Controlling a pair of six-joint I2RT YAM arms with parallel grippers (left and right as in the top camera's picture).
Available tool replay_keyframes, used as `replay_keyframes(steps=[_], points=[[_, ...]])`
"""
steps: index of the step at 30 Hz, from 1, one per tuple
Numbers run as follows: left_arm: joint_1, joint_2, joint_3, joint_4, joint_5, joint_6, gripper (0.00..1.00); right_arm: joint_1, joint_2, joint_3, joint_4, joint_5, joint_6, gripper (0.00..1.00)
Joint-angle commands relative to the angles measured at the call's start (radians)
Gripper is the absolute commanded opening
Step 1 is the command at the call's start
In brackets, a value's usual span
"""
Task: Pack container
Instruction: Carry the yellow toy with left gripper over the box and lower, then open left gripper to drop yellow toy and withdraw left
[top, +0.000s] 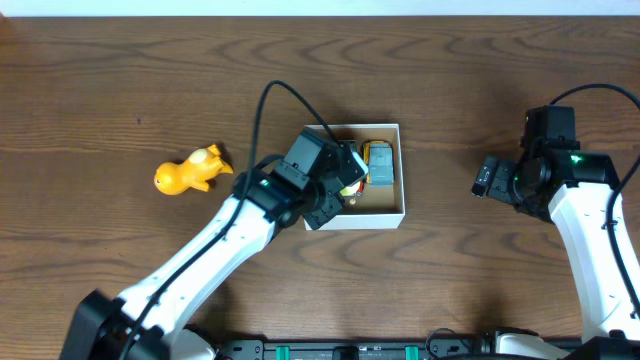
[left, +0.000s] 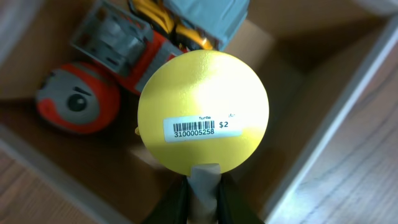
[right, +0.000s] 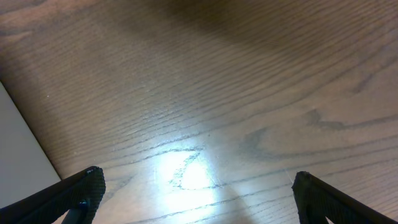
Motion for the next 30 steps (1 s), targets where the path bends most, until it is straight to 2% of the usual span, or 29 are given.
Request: replay_keyframes(steps=[1,10,26,27,28,29,30], points=[[-0.003,0.041,0.021,0.012,-0.009,0.055,0.06,-0.010,0.001,-0.003,0.002,0.020,-0.015,0.99],[-0.003,0.095,0.021,0.037,-0.008,0.079,0.06,-0.010,0.001,-0.003,0.009,0.020,-0.015,0.99],[-0.010,0.149,0.020,-0.048,-0.009,0.089,0.06,-0.010,0.001,-0.003,0.008,0.020,-0.015,0.99],[-0.010,0.149,0.020,-0.048,-0.009,0.089,0.11,-0.010,0.001,-0.003,0.008,0.020,-0.015,0.99],[-0.010,0.149,0.020,-0.047,-0.009,0.089,0.27,-0.010,0.001,-0.003,0.008,0.020,-0.015,0.99],[-0.010,0.149,0.020,-0.043,-0.009,0.089,0.38,-0.010,0.001,-0.003,0.008,0.020,-0.015,0.99],[-0.010,0.149,0.020,-0.038,-0.009,0.089,0.38,-0.010,0.001,-0.003,0.008,0.020,-0.015,0.99]])
